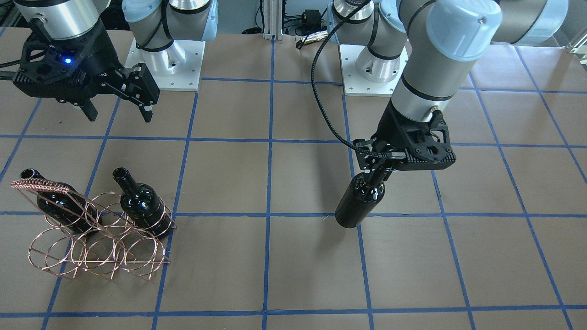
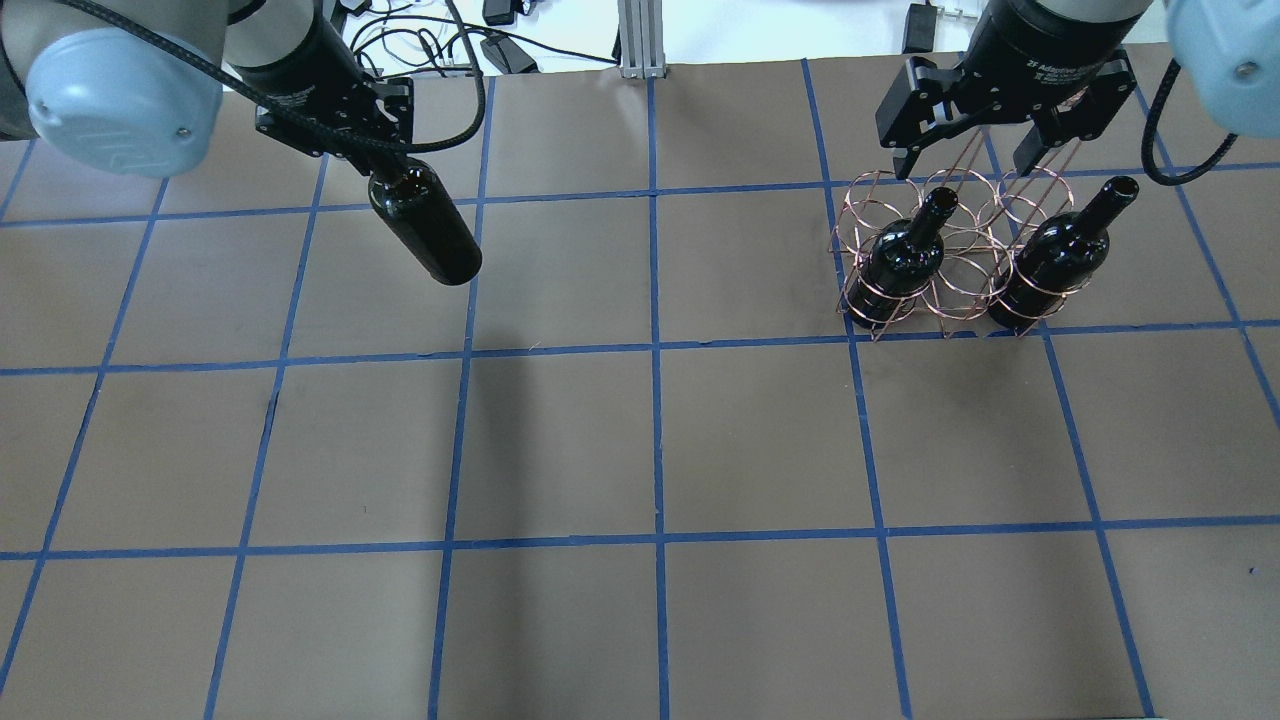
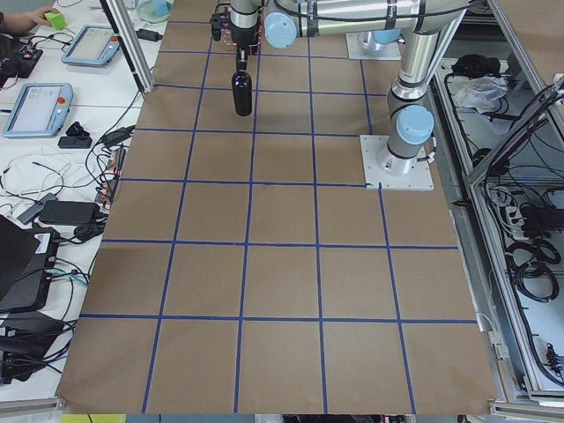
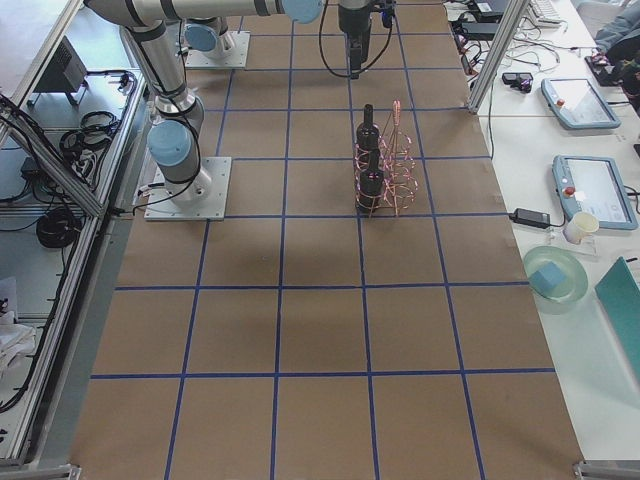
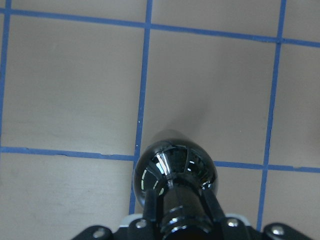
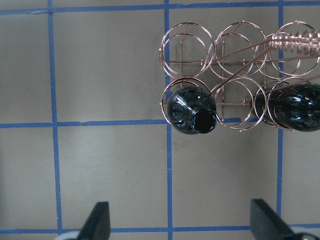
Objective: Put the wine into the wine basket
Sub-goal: 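Carry the bottle toward the table center, swinging it upright, left gripper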
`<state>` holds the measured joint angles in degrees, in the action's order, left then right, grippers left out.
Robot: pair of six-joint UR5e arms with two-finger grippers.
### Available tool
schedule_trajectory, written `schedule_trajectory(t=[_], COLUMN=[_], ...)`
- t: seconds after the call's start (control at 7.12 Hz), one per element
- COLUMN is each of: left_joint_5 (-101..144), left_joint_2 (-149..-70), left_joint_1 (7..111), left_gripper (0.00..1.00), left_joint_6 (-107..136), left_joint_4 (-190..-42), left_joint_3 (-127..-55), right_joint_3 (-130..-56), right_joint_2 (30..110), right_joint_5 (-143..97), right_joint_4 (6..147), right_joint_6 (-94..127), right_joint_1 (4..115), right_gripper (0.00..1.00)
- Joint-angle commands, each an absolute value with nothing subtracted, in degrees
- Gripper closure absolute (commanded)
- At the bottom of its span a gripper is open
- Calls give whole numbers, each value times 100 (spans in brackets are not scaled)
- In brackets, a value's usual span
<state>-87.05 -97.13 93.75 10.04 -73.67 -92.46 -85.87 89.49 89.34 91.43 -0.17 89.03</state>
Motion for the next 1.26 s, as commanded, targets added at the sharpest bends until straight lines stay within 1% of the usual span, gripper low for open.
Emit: schedule_trajectory(t=[0.0,0.28,1.12], left_joint_5=[-8701,-8692,-8666], left_joint_2=[-9563,-9536,-9580], left_joint_1=[9711,9878,9922], left_gripper=[100,100,100], left_joint_6=[1195,1239,1213], left_joint_4=[-7383,-7383,-7400], left_joint_3=[-9579,-9930,-10046], right_joint_3=[-8587,-8587,-8587], right_joint_2=[8947,8947,8947], right_joint_5=[8930,8938,8930], right_joint_4=[9149,9149,9149], right_joint_6=[-18,-18,-9], right_joint_1=[8903,8903,8903], right_gripper=[0,0,0])
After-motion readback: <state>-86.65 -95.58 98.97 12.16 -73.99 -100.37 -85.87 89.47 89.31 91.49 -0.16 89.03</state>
